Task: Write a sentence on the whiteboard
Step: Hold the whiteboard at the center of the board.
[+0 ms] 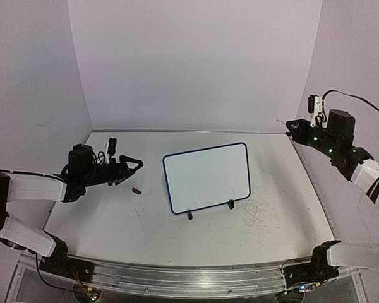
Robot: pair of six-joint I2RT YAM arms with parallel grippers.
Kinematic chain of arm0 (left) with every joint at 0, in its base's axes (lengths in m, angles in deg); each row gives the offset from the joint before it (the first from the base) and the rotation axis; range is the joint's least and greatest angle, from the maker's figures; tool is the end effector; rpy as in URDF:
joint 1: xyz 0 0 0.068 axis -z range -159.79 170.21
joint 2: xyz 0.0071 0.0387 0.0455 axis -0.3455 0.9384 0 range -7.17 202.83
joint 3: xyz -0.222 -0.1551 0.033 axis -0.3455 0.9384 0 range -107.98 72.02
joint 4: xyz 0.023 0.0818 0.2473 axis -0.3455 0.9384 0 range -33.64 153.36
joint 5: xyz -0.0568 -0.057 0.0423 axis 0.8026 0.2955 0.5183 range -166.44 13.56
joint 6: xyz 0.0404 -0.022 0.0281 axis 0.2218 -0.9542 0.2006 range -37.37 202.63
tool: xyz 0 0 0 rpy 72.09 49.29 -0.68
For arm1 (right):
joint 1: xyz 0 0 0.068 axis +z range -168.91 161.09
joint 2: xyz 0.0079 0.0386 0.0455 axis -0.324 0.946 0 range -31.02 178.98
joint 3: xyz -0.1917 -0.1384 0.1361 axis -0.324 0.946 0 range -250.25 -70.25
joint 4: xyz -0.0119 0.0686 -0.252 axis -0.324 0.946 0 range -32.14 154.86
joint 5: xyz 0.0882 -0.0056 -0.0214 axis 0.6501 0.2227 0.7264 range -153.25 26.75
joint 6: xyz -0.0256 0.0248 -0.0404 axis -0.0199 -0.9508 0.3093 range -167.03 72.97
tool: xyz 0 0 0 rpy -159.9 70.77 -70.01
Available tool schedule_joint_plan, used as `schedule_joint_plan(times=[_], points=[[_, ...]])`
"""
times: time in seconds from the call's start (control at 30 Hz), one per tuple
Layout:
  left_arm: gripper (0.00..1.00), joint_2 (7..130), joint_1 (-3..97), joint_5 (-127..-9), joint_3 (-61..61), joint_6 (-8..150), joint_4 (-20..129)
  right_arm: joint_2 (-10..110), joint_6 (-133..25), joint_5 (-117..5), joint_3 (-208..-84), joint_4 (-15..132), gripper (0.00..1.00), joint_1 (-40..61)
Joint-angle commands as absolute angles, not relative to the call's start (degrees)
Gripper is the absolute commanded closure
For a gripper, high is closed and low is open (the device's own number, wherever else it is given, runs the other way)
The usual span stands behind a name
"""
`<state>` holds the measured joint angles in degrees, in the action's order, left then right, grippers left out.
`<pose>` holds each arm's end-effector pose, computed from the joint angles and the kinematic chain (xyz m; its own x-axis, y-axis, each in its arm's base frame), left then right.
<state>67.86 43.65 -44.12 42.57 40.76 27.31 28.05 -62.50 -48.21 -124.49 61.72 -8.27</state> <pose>0.2365 -0.1233 0.2059 -0.7325 -0.2972 -0.6124 0.4263 0.5011 -0.7531 0.2348 0.0535 0.3629 -0.2580 0.2136 -0.9422 -0.3753 0.8765 0.3015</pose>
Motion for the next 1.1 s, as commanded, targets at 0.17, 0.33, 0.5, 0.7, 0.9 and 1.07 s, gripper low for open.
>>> schedule_joint_plan(times=[0.17,0.33,0.5,0.7,0.9,1.07], points=[[0.20,80.3,48.6,-32.7,39.4,41.2,6.4,29.2,-61.9,-38.9,-126.5,59.9,1.00,-8.1],[0.30,86.7,50.4,-32.0,34.9,40.7,6.1,28.6,-61.9,-38.0,-126.4,59.8,1.00,-7.7],[0.34,90.4,51.9,-30.6,31.5,42.6,5.9,28.5,-61.9,-37.5,-126.7,59.8,1.00,-7.0],[0.56,93.8,51.9,-28.0,27.8,45.6,5.9,28.5,-61.1,-37.3,-127.1,59.4,1.00,-5.9],[0.69,95.9,51.9,-23.7,25.7,48.3,5.9,27.9,-61.3,-40.3,-127.0,59.8,1.00,-4.0],[0.73,95.5,51.8,-22.6,26.5,50.6,5.9,28.6,-61.9,-55.2,-128.8,65.5,1.00,-0.9]])
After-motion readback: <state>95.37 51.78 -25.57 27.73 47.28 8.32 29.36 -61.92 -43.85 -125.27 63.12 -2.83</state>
